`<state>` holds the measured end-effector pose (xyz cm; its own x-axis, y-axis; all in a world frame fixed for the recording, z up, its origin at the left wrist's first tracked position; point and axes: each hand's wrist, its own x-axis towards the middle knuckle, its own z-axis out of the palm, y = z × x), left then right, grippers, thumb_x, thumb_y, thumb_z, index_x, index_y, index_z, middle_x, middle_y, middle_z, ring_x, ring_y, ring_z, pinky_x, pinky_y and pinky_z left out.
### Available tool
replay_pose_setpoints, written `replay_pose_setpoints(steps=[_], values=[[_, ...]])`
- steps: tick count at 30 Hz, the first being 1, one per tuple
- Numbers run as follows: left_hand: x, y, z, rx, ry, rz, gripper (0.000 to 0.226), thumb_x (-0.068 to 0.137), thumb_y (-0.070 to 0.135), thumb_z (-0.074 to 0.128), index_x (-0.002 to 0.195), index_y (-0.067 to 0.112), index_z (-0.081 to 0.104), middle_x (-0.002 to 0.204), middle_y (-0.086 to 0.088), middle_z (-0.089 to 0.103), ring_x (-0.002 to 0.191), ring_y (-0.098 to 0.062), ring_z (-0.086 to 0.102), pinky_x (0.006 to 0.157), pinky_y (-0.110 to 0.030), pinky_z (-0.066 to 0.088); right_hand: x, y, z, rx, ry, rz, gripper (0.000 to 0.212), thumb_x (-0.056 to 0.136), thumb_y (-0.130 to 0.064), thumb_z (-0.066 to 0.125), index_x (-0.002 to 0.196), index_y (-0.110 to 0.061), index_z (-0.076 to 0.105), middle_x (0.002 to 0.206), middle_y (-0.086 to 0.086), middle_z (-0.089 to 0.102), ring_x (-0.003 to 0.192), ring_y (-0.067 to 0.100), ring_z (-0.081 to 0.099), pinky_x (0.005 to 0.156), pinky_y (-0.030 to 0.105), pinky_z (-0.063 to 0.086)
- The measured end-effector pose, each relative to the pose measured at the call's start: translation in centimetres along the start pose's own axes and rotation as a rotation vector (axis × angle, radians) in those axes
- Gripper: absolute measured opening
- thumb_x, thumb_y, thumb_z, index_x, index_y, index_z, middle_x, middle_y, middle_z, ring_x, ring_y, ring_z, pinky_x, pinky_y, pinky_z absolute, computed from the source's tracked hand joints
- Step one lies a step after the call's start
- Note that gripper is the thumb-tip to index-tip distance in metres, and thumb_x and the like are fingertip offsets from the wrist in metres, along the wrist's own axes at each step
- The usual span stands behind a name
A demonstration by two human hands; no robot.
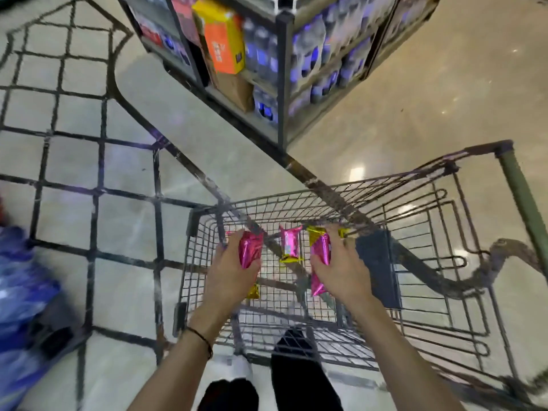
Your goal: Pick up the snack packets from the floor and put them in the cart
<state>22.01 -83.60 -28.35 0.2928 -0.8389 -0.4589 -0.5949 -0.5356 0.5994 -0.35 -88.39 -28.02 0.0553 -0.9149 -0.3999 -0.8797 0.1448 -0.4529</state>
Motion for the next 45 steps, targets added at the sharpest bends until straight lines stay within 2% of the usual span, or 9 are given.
replay_pose_setpoints(steps=[6,10,15,19,23,29,34,39,45], values=[[9.3,-2.5,8.4,-0.034,-0.083,-0.063,0.065,0.086,0.028,0.073,0.141,0.044,0.041,0.115,-0.002,0.056,0.090,-0.019,0.065,0.081,-0.043,0.062,9.2,4.1,7.2,-0.034,-0.134,-0.016,0.066,0.098,-0.050,0.053,0.152,-0.042,0.015,0.137,0.017,0.041,0.080,0.026,0.066,0.065,0.040,0.058],[15.5,-5.2,13.3,-0.034,-0.113,-0.099,0.063,0.085,0.033,0.071,0.139,0.044,0.040,0.113,0.000,0.055,0.087,-0.019,0.065,0.079,-0.044,0.061,15.2,8.3,12.8,0.003,-0.186,0.058,0.064,0.097,-0.053,0.052,0.151,-0.045,0.018,0.125,0.009,0.044,0.075,0.023,0.066,0.070,0.048,0.061],[21.4,-9.7,18.6,0.040,-0.055,-0.169,0.065,0.092,0.024,0.065,0.148,0.037,0.034,0.121,-0.002,0.034,0.087,-0.023,0.056,0.073,-0.032,0.051,20.3,10.3,19.4,-0.066,-0.183,0.068,0.072,0.095,-0.043,0.058,0.154,-0.038,0.016,0.139,0.018,0.038,0.092,0.036,0.065,0.073,0.049,0.059],[24.2,-12.0,22.0,0.096,-0.083,-0.211,0.073,0.089,0.026,0.068,0.151,0.037,0.030,0.133,-0.010,0.042,0.101,-0.032,0.059,0.090,-0.044,0.056,22.9,11.1,23.7,-0.131,-0.137,0.082,0.078,0.094,-0.047,0.058,0.154,-0.040,0.009,0.148,0.018,0.031,0.110,0.042,0.059,0.078,0.056,0.059],[25.8,-13.1,23.5,0.120,-0.095,-0.195,0.079,0.089,0.033,0.068,0.153,0.040,0.023,0.144,-0.013,0.035,0.120,-0.040,0.054,0.096,-0.051,0.053,23.8,11.9,25.4,-0.224,-0.083,0.088,0.077,0.097,-0.049,0.055,0.157,-0.037,0.008,0.149,0.018,0.031,0.130,0.043,0.046,0.088,0.054,0.054],[25.2,-13.2,21.9,0.164,-0.119,-0.179,0.079,0.089,0.040,0.068,0.155,0.040,0.024,0.154,-0.010,0.032,0.138,-0.040,0.037,0.104,-0.056,0.048,22.5,12.0,23.5,-0.310,-0.090,0.080,0.067,0.100,-0.056,0.041,0.157,-0.033,0.014,0.147,0.020,0.036,0.130,0.043,0.043,0.095,0.055,0.052],[22.1,-11.0,17.1,0.262,-0.108,-0.057,0.068,0.094,0.036,0.063,0.153,0.032,0.031,0.146,-0.010,0.041,0.134,-0.032,0.043,0.103,-0.053,0.049,19.6,10.0,19.3,-0.399,-0.080,-0.006,0.063,0.102,-0.047,0.038,0.158,-0.022,0.021,0.148,0.019,0.040,0.133,0.043,0.039,0.104,0.055,0.042],[16.9,-6.0,11.3,0.572,-0.055,0.245,0.058,0.099,0.040,0.049,0.153,0.026,0.031,0.158,-0.007,0.035,0.145,-0.033,0.029,0.120,-0.057,0.019,15.3,5.6,12.8,-0.517,-0.050,-0.213,0.060,0.103,-0.042,0.040,0.156,-0.020,0.027,0.147,0.017,0.046,0.135,0.038,0.043,0.106,0.055,0.041],[9.5,0.8,2.7,0.600,0.072,0.382,0.056,0.095,0.041,0.051,0.147,0.021,0.043,0.149,-0.014,0.046,0.140,-0.038,0.036,0.115,-0.063,0.026,7.4,-0.1,2.5,-0.331,0.096,-0.236,0.054,0.102,-0.044,0.032,0.149,-0.017,0.038,0.143,0.014,0.047,0.133,0.035,0.039,0.104,0.055,0.043]])
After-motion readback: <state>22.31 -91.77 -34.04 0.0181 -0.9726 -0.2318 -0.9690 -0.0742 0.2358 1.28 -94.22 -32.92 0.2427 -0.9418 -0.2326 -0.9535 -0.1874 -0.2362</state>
